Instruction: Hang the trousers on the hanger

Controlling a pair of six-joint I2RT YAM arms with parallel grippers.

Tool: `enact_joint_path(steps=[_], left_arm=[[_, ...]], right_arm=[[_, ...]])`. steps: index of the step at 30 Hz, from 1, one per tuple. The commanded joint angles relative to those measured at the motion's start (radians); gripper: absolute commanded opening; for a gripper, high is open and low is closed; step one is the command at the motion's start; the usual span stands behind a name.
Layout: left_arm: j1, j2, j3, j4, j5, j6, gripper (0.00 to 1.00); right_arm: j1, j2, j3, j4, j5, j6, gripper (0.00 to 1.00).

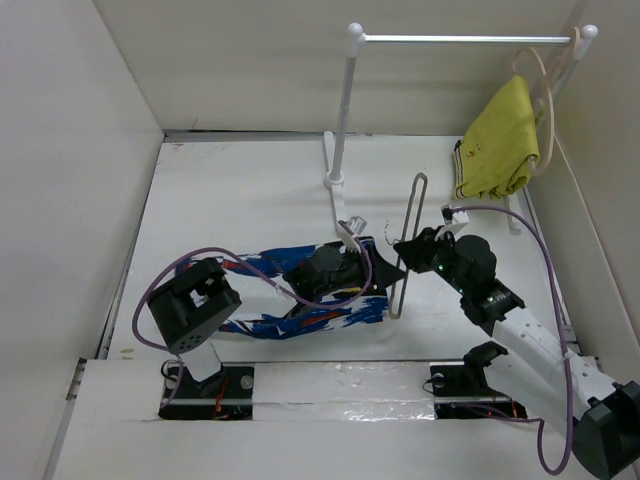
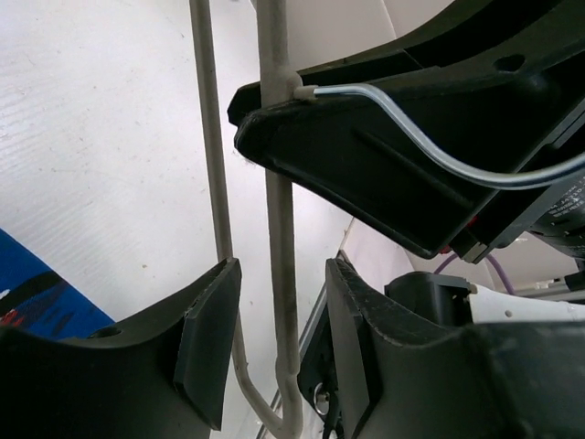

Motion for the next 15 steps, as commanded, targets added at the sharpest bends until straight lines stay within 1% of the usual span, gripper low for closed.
enact_joint_path(steps=[1,4,9,12,15], left_arm=[[-0.012,-0.046,-0.009,-0.002,-0.026,0.032,0.39],[-0.032,-0.045,-0.008,-0.036,-0.051,0.052,0.39],[-0.066,-0.055,-0.001,-0.085,-0.083,0.075,0.33],[-0.089,-0.052,0.018,-0.131,-0.115,0.089,0.31],[-0.101,-0.05,0.031,-0.159,-0.144,0.103,0.29]], right_arm=[[-0.008,-0.014,0.034,-0.013,0.043,0.012,0.0],[-0.008,-0.004,0.031,-0.002,0.036,0.011,0.0],[-0.008,0.015,0.039,-0.013,0.053,0.008,0.0],[-0.008,0.04,0.067,-0.042,0.037,0.003,0.0],[-0.008,0.057,0.073,-0.025,0.008,0.001,0.0]])
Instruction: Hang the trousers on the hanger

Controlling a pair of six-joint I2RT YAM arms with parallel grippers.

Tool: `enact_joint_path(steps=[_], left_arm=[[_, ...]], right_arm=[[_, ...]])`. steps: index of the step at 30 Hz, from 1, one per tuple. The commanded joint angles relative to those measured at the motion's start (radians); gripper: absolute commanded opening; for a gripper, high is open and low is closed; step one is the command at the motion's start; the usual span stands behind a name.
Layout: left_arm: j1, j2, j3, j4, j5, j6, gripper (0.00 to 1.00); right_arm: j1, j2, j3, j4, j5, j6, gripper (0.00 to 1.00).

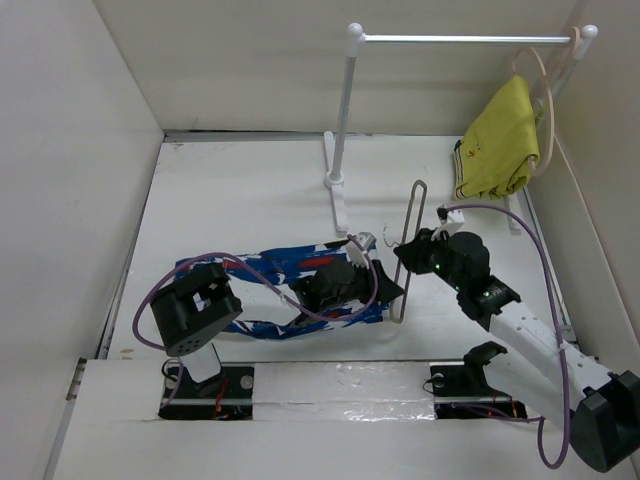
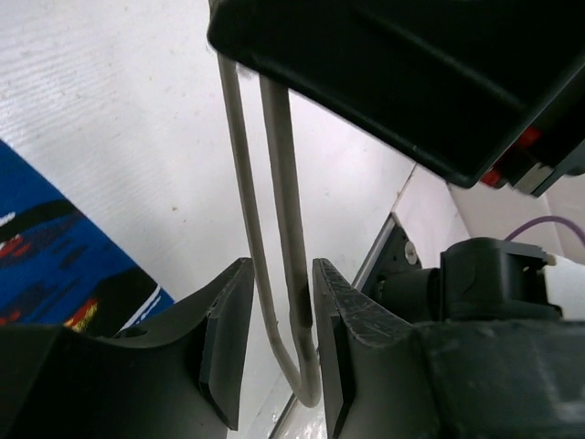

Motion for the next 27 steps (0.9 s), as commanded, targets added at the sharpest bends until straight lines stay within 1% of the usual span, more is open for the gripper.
enact_joint_path(steps=[1,4,5,7,8,10,11,14,15,16,17,18,20,21,23,27], left_arm=[[-0.023,-0.05,0.041,-0.047,-0.055,0.039,0.29],[-0.043,-0.053,0.052,-0.096,-0.106,0.048,0.27],[-0.043,-0.056,0.053,-0.107,-0.136,0.053,0.25],[-0.066,-0.06,0.058,-0.133,-0.176,0.052,0.15],[-0.066,-0.063,0.059,-0.139,-0.199,0.05,0.08],[-0.066,-0.062,0.073,-0.163,-0.211,0.049,0.02],[-0.066,-0.06,0.078,-0.17,-0.222,0.05,0.0],[-0.066,-0.059,0.079,-0.159,-0.236,0.043,0.0],[-0.066,-0.062,0.076,-0.153,-0.236,0.036,0.0],[-0.066,-0.063,0.066,-0.133,-0.236,0.035,0.0],[-0.077,-0.07,0.063,-0.125,-0.245,0.032,0.0],[-0.077,-0.073,0.058,-0.122,-0.253,0.021,0.0],[-0.088,-0.093,0.041,-0.115,-0.27,0.003,0.0],[-0.088,-0.102,0.032,-0.11,-0.279,-0.008,0.0],[-0.088,-0.125,0.006,-0.096,-0.285,-0.036,0.0],[-0.098,-0.139,-0.045,-0.041,-0.331,-0.105,0.0]], right_arm=[[-0.004,0.012,0.056,0.037,-0.019,-0.004,0.0],[-0.004,0.002,0.059,0.03,-0.001,-0.003,0.0],[-0.004,0.001,0.056,0.039,-0.002,-0.001,0.0],[-0.004,-0.001,0.051,0.051,-0.012,-0.003,0.0],[-0.004,0.002,0.054,0.045,-0.015,-0.003,0.0],[-0.004,0.005,0.053,0.034,-0.027,-0.003,0.0],[-0.004,0.013,0.05,0.037,-0.047,-0.004,0.0],[-0.004,0.024,0.05,0.005,-0.065,-0.026,0.0],[-0.004,0.021,0.051,-0.016,-0.067,-0.03,0.02],[-0.004,0.016,0.045,-0.018,-0.071,-0.032,0.08],[-0.004,0.01,0.044,-0.019,-0.082,-0.035,0.18],[-0.004,-0.01,0.042,-0.027,-0.085,-0.047,0.4],[-0.004,-0.036,0.06,-0.067,-0.078,-0.066,0.57],[-0.004,-0.051,0.07,-0.132,-0.068,-0.081,0.71],[-0.004,-0.102,0.081,-0.174,-0.046,-0.086,0.76],[-0.004,-0.174,0.082,-0.246,-0.078,-0.132,0.77]])
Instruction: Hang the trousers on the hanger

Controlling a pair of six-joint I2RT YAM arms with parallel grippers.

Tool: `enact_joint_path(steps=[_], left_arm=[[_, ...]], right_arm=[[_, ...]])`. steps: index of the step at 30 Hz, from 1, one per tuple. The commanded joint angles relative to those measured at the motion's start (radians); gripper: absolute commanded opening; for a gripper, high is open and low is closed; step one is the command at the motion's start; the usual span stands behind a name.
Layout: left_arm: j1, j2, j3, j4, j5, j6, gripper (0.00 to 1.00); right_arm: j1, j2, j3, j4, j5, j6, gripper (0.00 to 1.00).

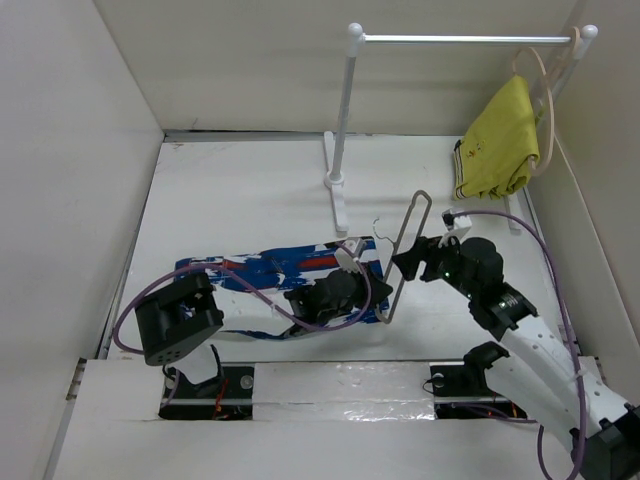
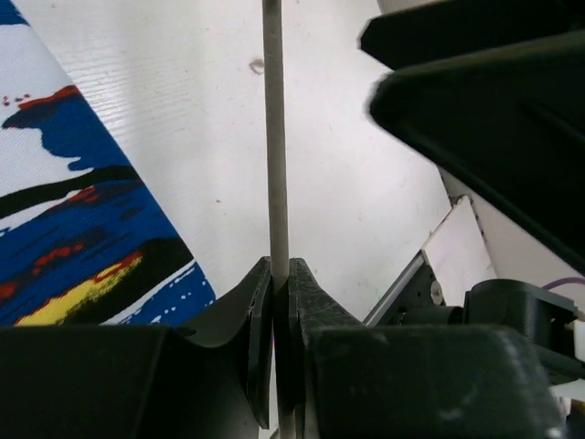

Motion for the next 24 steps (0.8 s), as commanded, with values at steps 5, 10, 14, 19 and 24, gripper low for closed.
enact_joint_path(steps=[5,10,14,19,24], left_arm=[[-0.03,0.022,-0.044,0.14,-0.062,-0.159,0.0],[-0.039,0.062,-0.063,0.189,-0.093,-0.241,0.0],[-0.039,0.087,-0.073,0.173,-0.137,-0.322,0.0],[-0.049,0.119,-0.121,0.213,-0.18,-0.412,0.0],[-0.098,0.117,-0.096,0.123,-0.284,-0.434,0.0]], right_arm=[[-0.004,-0.097,0.031,-0.101,-0.073,-0.08,0.67],[-0.004,-0.1,0.022,-0.11,-0.093,-0.092,0.19],[-0.013,-0.065,-0.024,-0.062,-0.11,-0.092,0.0],[-0.013,0.076,-0.064,0.083,-0.15,-0.095,0.0],[-0.013,0.238,-0.066,0.229,-0.211,-0.107,0.03]])
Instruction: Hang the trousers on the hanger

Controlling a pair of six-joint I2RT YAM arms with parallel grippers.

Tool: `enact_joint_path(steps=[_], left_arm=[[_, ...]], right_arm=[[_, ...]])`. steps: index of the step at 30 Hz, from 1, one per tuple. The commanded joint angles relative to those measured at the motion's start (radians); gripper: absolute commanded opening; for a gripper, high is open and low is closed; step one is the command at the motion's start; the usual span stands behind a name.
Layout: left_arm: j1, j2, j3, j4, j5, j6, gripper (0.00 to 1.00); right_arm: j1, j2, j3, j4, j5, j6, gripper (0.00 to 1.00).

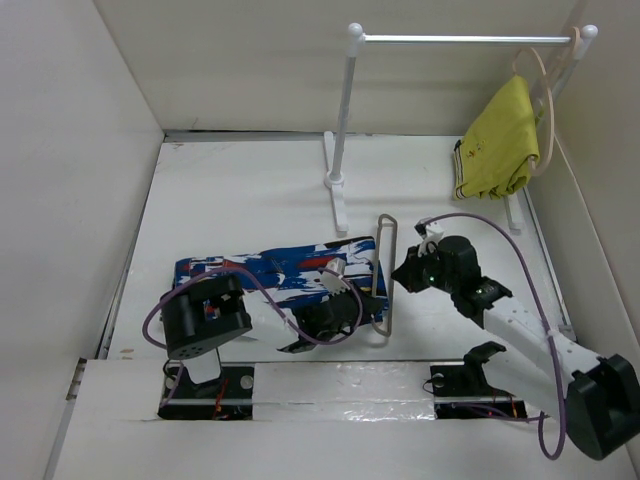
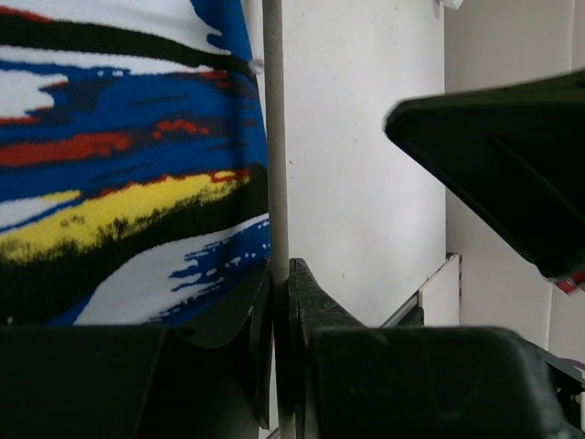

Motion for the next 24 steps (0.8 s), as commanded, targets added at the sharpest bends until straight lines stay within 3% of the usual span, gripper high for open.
enact_joint_path(steps=[1,6,15,24], left_arm=[[-0.024,-0.002,0.02,-0.002,-0.093,-0.054,0.0],[-0.024,0.019,0.021,0.003,-0.147,-0.06,0.0],[-0.024,0.036,0.056,-0.002,-0.17,-0.022,0.0],[0.011,0.049,0.033,0.016,-0.127,-0.03,0.0]], right_arm=[[-0.015,0.073,0.004,0.195,-0.061,-0.021,0.07],[-0.015,0.24,0.014,0.284,-0.09,-0.022,0.31],[-0.044,0.47,0.063,0.406,-0.061,-0.031,0.46],[-0.045,0.606,0.072,0.47,-0.135,-0.021,0.39]])
